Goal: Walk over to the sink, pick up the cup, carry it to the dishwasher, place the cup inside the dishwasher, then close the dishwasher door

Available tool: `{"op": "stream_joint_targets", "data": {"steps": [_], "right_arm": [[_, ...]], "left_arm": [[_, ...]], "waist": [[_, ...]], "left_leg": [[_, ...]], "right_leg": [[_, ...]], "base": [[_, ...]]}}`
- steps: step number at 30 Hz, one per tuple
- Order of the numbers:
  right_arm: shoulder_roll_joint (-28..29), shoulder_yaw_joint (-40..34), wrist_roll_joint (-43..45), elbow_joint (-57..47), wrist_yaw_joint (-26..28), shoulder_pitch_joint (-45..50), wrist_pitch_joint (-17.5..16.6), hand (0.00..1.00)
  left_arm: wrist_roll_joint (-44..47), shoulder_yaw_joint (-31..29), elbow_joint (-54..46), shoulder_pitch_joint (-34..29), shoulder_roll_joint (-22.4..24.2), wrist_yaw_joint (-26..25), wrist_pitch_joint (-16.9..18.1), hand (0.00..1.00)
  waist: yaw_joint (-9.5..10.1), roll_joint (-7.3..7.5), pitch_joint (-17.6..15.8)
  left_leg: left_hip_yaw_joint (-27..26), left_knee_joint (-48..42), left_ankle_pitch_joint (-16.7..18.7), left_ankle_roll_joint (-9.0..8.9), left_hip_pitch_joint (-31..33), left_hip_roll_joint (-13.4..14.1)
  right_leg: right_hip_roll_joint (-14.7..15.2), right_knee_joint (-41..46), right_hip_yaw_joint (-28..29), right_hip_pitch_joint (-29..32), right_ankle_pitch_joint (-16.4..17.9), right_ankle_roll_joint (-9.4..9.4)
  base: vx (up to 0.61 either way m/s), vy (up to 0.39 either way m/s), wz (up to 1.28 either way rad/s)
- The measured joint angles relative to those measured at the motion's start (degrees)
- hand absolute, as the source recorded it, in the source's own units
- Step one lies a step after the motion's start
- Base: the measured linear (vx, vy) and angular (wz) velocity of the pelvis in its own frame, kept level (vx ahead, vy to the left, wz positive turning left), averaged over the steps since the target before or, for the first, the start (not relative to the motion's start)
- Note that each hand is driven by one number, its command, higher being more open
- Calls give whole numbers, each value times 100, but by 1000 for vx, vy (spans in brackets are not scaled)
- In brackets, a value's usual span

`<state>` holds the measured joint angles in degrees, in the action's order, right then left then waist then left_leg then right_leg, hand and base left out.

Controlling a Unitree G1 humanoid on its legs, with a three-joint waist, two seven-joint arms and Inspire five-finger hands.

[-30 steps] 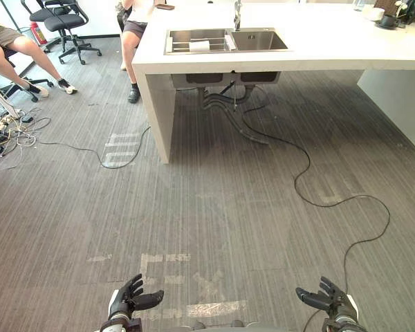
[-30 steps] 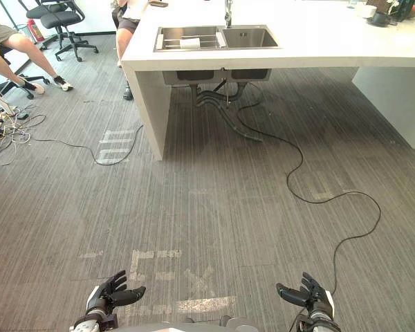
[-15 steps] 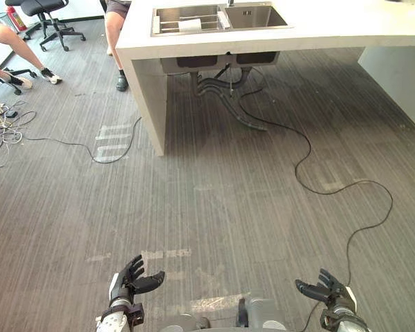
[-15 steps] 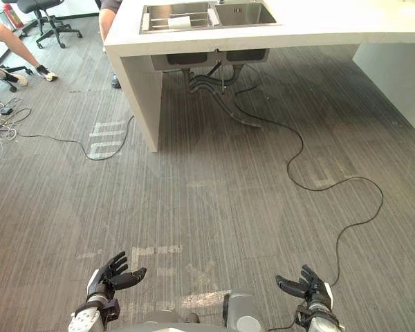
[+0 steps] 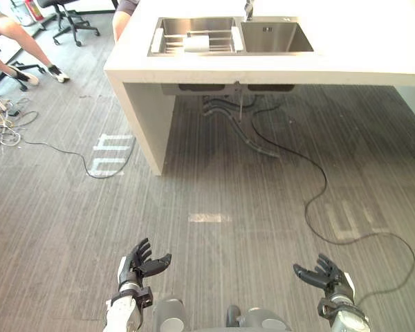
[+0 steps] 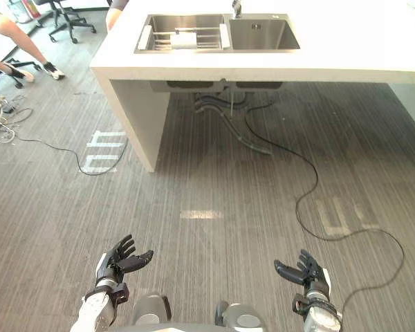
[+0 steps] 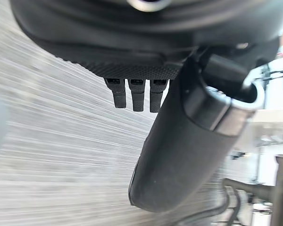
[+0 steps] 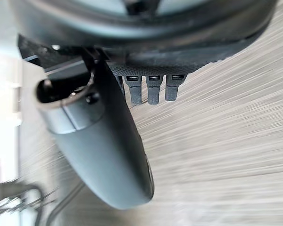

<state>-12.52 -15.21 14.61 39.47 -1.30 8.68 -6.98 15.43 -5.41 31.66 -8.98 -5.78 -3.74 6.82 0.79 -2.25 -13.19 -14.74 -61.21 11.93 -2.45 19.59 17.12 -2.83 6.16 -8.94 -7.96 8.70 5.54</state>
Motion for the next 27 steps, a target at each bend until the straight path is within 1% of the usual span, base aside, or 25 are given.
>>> {"op": "stream_joint_targets", "data": {"steps": [1, 2, 3, 4, 5, 6, 7, 8, 9, 10, 11, 12, 14, 15, 16, 17, 18, 19, 20, 21, 22, 23, 24, 25, 27], "right_arm": [[9, -1, 0, 39, -7, -72, 13, 90], [3, -21, -1, 182, -8, -166, 16, 90], [-2, -56, -1, 264, -12, -212, 19, 90], [-9, -117, -2, 379, -38, -243, 20, 90], [-24, -182, -3, 527, -73, -238, 32, 90], [19, -179, -11, 668, -109, -215, 64, 90], [41, -179, -16, 696, -110, -168, 69, 90], [48, -199, -18, 834, -118, -121, 71, 90], [56, -231, -18, 918, -120, -123, 81, 90], [111, -241, -18, 1001, -124, -104, 131, 90], [230, -238, -21, 1016, -140, -11, 144, 90], [328, -178, -27, 1015, -123, 71, 148, 90], [379, -22, -34, 928, -107, 122, 173, 90], [391, 37, -42, 857, -96, 160, 173, 90], [427, 119, -64, 663, -52, 202, 168, 90], [444, 183, -70, 483, -4, 214, 149, 90], [446, 208, -73, 422, 14, 222, 128, 90], [453, 209, -74, 343, 40, 217, 112, 90], [451, 205, -75, 299, 42, 231, 110, 90], [450, 204, -75, 301, 42, 235, 110, 90], [432, 207, -85, 351, 44, 257, 112, 90], [348, 204, -125, 479, 45, 247, 115, 90], [303, 202, -129, 523, 44, 245, 118, 90], [301, 199, -129, 522, 43, 255, 122, 90], [315, 208, -129, 506, 92, 339, 139, 90]], "left_arm": [[47, -2, -27, 0, -2, -3, 11, 90], [87, -5, -16, -1, 2, -13, 13, 90], [96, -8, -3, -15, 11, -18, 11, 90], [98, -9, 1, -48, 27, -36, 11, 90], [100, -9, -8, -110, 29, -70, 13, 90], [128, -87, 0, -145, 3, -130, 3, 90], [140, -146, -10, -135, 5, -145, 2, 90], [138, -193, -55, -76, 23, -160, -4, 90], [137, -182, -79, -77, 26, -161, -15, 90], [136, -172, -236, -98, -5, -164, -38, 90], [136, -133, -564, -142, -74, -221, -98, 90], [136, -80, -1012, -132, -156, -306, -139, 90], [137, -34, -1754, -142, -189, -423, -138, 90], [138, -26, -2033, -136, -194, -474, -135, 90], [155, -24, -2578, -85, -196, -539, -33, 90], [158, -26, -3051, 0, -204, -584, 124, 90], [158, -29, -3241, 60, -212, -599, 214, 90], [160, -35, -3461, 230, -223, -652, 401, 90], [155, -36, -3602, 432, -220, -742, 512, 90], [155, -44, -3648, 527, -224, -781, 575, 90], [152, -89, -3649, 697, -214, -869, 659, 90], [152, -103, -3637, 740, -159, -982, 656, 90], [149, -108, -3645, 731, -145, -1032, 656, 90], [146, -109, -3649, 757, -145, -1054, 656, 90], [138, -93, -3816, 847, 86, -1207, 638, 90]], "waist": [[29, 6, -5], [108, 38, -31], [144, 51, -42], [158, 36, -37], [173, -32, 0], [203, 59, 43], [193, 111, 91], [129, 275, 77], [111, 292, 71], [88, 381, 70], [25, 530, 83], [-33, 616, 48], [-39, 604, 41], [-47, 577, 46], [-82, 504, 46], [-100, 414, 69], [-124, 367, 96], [-175, 339, 115], [-226, 306, 134], [-251, 315, 159], [-324, 345, 198], [-294, 200, 232], [-266, 79, 294], [-273, 45, 303], [-346, -32, 281]], "left_leg": [[-89, 577, 9, -2, 199, -96], [-131, 1986, -31, -26, 308, -427], [-97, 2658, -106, -54, 308, -593], [2, 3678, -375, -77, 264, -816], [116, 4579, -739, 1, 235, -956], [271, 4416, -1278, 266, 225, -1102], [324, 4333, -1385, 370, 237, -1229], [342, 4001, -1182, 464, 278, -1402], [361, 3918, -1062, 530, 238, -1426], [352, 3873, -873, 532, 104, -1508], [410, 3857, -625, 583, -111, -1640], [513, 3865, -422, 624, -421, -1732], [582, 3956, -166, 567, -1025, -1745], [606, 4028, -86, 557, -1226, -1726], [687, 4165, 56, 510, -1584, -1662], [751, 4296, 179, 438, -1861, -1569], [783, 4366, 226, 397, -1971, -1529], [802, 4438, 253, 359, -2176, -1454], [848, 4466, 324, 243, -2345, -1392], [923, 4499, 389, 151, -2426, -1378], [1062, 4506, 556, -13, -2577, -1325], [1127, 4514, 611, -82, -2763, -1184], [1101, 4474, 563, -134, -2786, -1022], [1106, 4413, 486, -206, -2794, -982], [1068, 3335, 122, -368, -2505, -739]], "right_leg": [[16, -171, 51, -178, 2, 2], [107, -345, 192, -415, 77, -56], [175, -390, 246, -509, 145, -108], [220, -455, 306, -638, 264, -194], [204, -476, 394, -783, 456, -286], [320, -344, 503, -890, 706, -375], [428, -181, 521, -869, 840, -432], [629, 704, 512, -594, 1074, -602], [687, 1236, 525, -406, 1072, -608], [785, 2204, 546, -36, 958, -812], [975, 3582, 557, 521, 391, -1493], [1108, 4841, 600, 1046, 6, -1636], [1210, 5625, 533, 1612, 363, -1183], [1207, 5639, 492, 1770, 459, -1079], [1162, 5422, 378, 2096, 635, -865], [1072, 4960, 274, 2451, 771, -779], [1026, 4595, 234, 2612, 791, -761], [969, 3729, 226, 2787, 767, -762], [957, 2814, 260, 2894, 631, -822], [954, 2340, 316, 2920, 473, -833], [897, 1794, 436, 2874, -337, -822], [750, 1954, 441, 2790, -594, -749], [663, 2145, 385, 2786, -399, -643], [664, 2274, 314, 2777, -263, -595], [563, 2137, 49, 2295, 1, -447]], "base": [[429, 19, -32], [446, 49, -40], [468, 103, -44], [470, 146, -37], [578, 218, -47], [497, 208, -39], [663, 237, -15], [574, 185, 12], [576, 174, 16], [469, 149, 23], [575, 149, 42], [568, 125, 46], [604, 70, 21], [638, 38, 14], [491, -28, 19], [486, -56, 23], [487, -100, 33], [505, -145, 54], [518, -169, 62], [547, -222, 73], [603, -266, 50], [726, -317, 34], [609, -269, 11], [580, -261, 29], [512, -261, 46]]}}
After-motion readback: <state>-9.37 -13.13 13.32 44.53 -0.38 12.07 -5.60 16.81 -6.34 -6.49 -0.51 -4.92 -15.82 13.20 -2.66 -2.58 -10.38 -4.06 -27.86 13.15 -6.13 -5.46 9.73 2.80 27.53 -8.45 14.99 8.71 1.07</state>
